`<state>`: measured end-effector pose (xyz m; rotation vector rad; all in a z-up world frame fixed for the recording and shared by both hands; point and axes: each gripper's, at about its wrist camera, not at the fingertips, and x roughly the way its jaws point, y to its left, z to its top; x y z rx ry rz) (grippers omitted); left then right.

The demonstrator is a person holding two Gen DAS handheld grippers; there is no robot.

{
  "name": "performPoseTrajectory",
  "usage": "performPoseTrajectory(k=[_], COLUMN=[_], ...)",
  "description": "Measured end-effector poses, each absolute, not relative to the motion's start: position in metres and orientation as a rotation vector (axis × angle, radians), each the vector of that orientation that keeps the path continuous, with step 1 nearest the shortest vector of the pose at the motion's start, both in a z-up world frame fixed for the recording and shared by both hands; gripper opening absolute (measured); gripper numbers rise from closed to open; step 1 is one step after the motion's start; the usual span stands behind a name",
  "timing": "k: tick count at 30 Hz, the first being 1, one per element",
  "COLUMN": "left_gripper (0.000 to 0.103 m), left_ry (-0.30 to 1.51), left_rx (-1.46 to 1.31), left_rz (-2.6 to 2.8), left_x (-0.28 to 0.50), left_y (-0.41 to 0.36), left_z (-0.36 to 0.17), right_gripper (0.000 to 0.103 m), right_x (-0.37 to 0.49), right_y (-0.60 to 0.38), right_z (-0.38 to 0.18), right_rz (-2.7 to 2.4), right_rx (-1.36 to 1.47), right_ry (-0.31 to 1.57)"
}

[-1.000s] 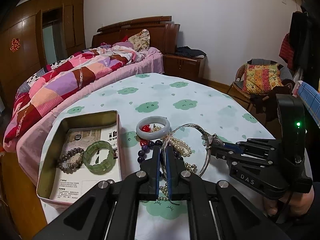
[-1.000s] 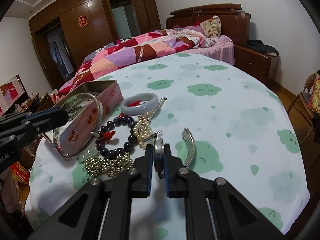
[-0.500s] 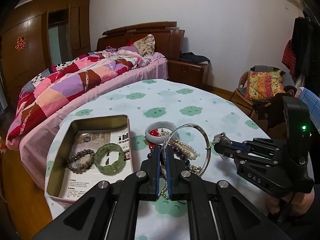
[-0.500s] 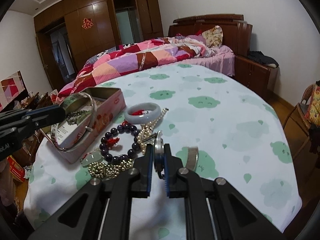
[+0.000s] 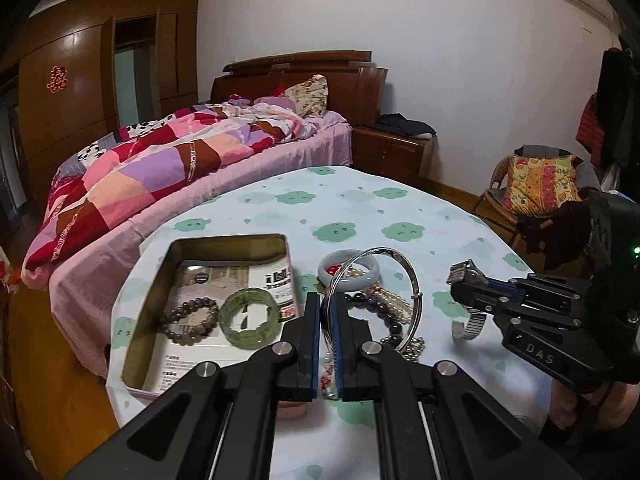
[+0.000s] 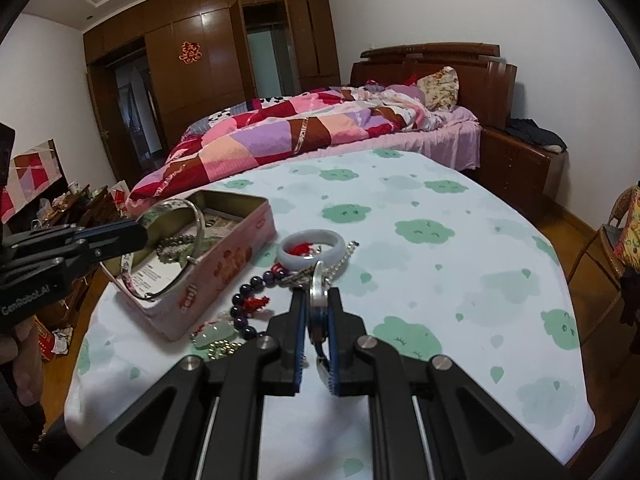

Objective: Organize jewelry
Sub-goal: 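Lift the silver bangle and watch from the pile toward the tin box, then lower the silver bangle and watch into the tin box and open both tools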

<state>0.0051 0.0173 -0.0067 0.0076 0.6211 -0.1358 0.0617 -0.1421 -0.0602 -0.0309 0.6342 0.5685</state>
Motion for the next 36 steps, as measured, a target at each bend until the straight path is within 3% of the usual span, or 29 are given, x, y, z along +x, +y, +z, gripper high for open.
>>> performPoseTrajectory(k=[36], left_gripper=[0.004], left_ry=[0.599], left_rx=[-0.082], left_rz=[0.039], left_x=[0.009], left_y=[0.095], left_z=[-0.002], right_gripper=[0.012], right_x=[0.066], right_y=[-0.046], right_z=[-0.017], right_rz=[0.757], right_rx=[-0.173], right_ry=[0.56])
